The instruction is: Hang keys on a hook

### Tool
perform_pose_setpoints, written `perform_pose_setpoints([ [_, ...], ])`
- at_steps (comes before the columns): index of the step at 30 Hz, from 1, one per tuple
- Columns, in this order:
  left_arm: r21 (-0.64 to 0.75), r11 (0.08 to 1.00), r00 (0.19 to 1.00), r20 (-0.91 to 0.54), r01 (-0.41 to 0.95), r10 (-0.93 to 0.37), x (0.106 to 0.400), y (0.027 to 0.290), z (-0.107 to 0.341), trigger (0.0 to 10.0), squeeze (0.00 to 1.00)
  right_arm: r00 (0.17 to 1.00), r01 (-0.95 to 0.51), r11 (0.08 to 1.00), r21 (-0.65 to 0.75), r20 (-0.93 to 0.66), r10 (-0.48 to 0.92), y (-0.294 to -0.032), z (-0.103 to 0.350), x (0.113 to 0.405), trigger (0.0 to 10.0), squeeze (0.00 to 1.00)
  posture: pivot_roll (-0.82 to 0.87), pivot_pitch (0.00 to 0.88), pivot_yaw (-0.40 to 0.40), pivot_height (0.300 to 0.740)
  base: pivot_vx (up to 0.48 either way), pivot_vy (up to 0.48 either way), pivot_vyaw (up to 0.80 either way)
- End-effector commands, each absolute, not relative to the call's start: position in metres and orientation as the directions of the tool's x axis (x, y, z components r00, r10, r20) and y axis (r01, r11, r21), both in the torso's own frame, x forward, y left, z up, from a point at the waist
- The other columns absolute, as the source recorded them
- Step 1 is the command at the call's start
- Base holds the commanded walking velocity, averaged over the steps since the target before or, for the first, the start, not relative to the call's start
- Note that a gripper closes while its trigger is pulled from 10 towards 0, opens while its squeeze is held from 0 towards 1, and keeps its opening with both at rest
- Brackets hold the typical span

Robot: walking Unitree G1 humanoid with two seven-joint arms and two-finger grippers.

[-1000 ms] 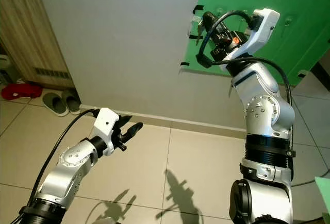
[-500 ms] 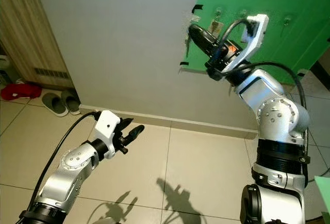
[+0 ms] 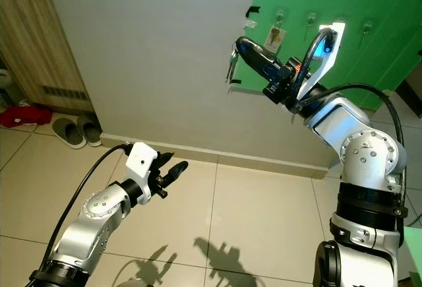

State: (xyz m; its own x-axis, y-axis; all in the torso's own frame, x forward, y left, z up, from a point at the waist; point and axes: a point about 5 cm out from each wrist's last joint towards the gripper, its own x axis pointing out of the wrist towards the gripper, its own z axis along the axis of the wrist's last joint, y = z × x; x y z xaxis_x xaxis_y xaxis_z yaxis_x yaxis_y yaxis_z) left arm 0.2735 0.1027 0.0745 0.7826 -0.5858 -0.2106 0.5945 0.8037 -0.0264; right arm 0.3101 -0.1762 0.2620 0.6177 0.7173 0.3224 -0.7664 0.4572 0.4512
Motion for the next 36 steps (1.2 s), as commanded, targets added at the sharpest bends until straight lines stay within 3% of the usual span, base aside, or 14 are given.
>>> perform_pose_setpoints([
  [1, -0.008, 0.82, 0.802, -0.204, 0.573, -0.562, 0.273, 0.1, 0.077, 10.0, 0.0, 0.682, -0.719, 0.546, 0.429, 0.29, 0.671, -0.184, 0.264, 0.313, 10.0, 0.0, -0.01, 0.0, -0.074, 0.74, 0.0, 0.0, 0.0],
  [2, -0.008, 0.82, 0.802, -0.204, 0.573, -0.562, 0.273, 0.1, 0.077, 10.0, 0.0, 0.682, -0.719, 0.546, 0.429, 0.29, 0.671, -0.184, 0.264, 0.313, 10.0, 0.0, -0.01, 0.0, -0.074, 0.74, 0.0, 0.0, 0.0],
  [3, 0.001, 0.84, 0.823, -0.201, 0.543, -0.531, 0.275, 0.103, 0.077, 10.0, 0.0, 0.78, -0.62, 0.667, 0.414, 0.229, 0.583, -0.192, 0.255, 0.321, 10.0, 0.0, -0.01, 0.0, -0.071, 0.74, 0.0, 0.0, 0.0],
  [5, 0.001, 0.84, 0.823, -0.201, 0.543, -0.531, 0.275, 0.103, 0.077, 10.0, 0.0, 0.78, -0.62, 0.667, 0.414, 0.229, 0.583, -0.192, 0.255, 0.321, 10.0, 0.0, -0.01, 0.0, -0.071, 0.74, 0.0, 0.0, 0.0],
  [7, 0.0, 0.853, 0.836, -0.195, 0.523, -0.513, 0.277, 0.105, 0.078, 10.0, 0.0, 0.828, -0.556, 0.731, 0.395, 0.193, 0.526, -0.198, 0.248, 0.325, 10.0, 0.0, -0.01, 0.0, -0.071, 0.74, 0.0, 0.0, 0.0],
  [8, -0.007, 0.878, 0.862, -0.188, 0.478, -0.471, 0.282, 0.109, 0.079, 10.0, 0.0, 0.892, -0.449, 0.824, 0.345, 0.127, 0.433, -0.205, 0.234, 0.329, 10.0, 0.0, -0.01, 0.0, -0.063, 0.74, 0.0, 0.0, 0.0],
  [11, -0.013, 0.894, 0.878, -0.185, 0.447, -0.441, 0.284, 0.112, 0.08, 10.0, 0.0, 0.926, -0.377, 0.876, 0.299, 0.088, 0.368, -0.209, 0.226, 0.331, 10.0, 0.0, -0.01, 0.0, -0.063, 0.74, 0.0, 0.0, 0.0],
  [13, -0.007, 0.952, 0.94, -0.159, 0.306, -0.303, 0.293, 0.121, 0.086, 10.0, 0.0, 0.991, -0.135, 0.987, 0.084, 0.004, 0.135, -0.217, 0.191, 0.325, 10.0, 0.0, -0.02, 0.0, -0.046, 0.74, 0.0, 0.0, 0.0],
  [17, 0.035, 0.961, 0.958, -0.093, 0.275, -0.27, 0.3, 0.117, 0.102, 10.0, 0.0, 0.997, 0.066, 0.995, -0.079, 0.032, -0.063, -0.216, 0.161, 0.304, 10.0, 0.0, -0.02, 0.0, -0.039, 0.74, 0.0, 0.0, 0.0],
  [19, 0.035, 0.961, 0.958, -0.093, 0.275, -0.27, 0.3, 0.117, 0.102, 10.0, 0.0, 0.997, 0.066, 0.995, -0.079, 0.032, -0.063, -0.216, 0.161, 0.304, 10.0, 0.0, -0.02, 0.0, -0.039, 0.74, 0.0, 0.0, 0.0],
  [23, 0.03, 0.972, 0.972, -0.021, 0.235, -0.234, 0.299, 0.123, 0.118, 10.0, 0.0, 0.995, 0.094, 0.99, -0.107, 0.038, -0.091, -0.211, 0.13, 0.277, 10.0, 0.0, -0.02, 0.0, -0.034, 0.74, 0.0, 0.0, 0.0],
  [28, 0.078, 0.969, 0.972, 0.006, 0.234, -0.235, 0.293, 0.12, 0.117, 10.0, 0.0, 0.979, 0.189, 0.973, -0.134, 0.095, -0.178, -0.224, 0.106, 0.247, 10.0, 0.0, -0.01, 0.0, -0.028, 0.74, 0.0, 0.0, 0.0],
  [36, 0.039, 0.953, 0.953, 0.013, 0.301, -0.302, 0.303, 0.109, 0.118, 10.0, 0.0, 0.979, 0.176, 0.974, -0.142, 0.127, -0.158, -0.215, 0.101, 0.254, 10.0, 0.0, -0.01, 0.0, -0.009, 0.74, 0.161, 0.0, 0.0],
])
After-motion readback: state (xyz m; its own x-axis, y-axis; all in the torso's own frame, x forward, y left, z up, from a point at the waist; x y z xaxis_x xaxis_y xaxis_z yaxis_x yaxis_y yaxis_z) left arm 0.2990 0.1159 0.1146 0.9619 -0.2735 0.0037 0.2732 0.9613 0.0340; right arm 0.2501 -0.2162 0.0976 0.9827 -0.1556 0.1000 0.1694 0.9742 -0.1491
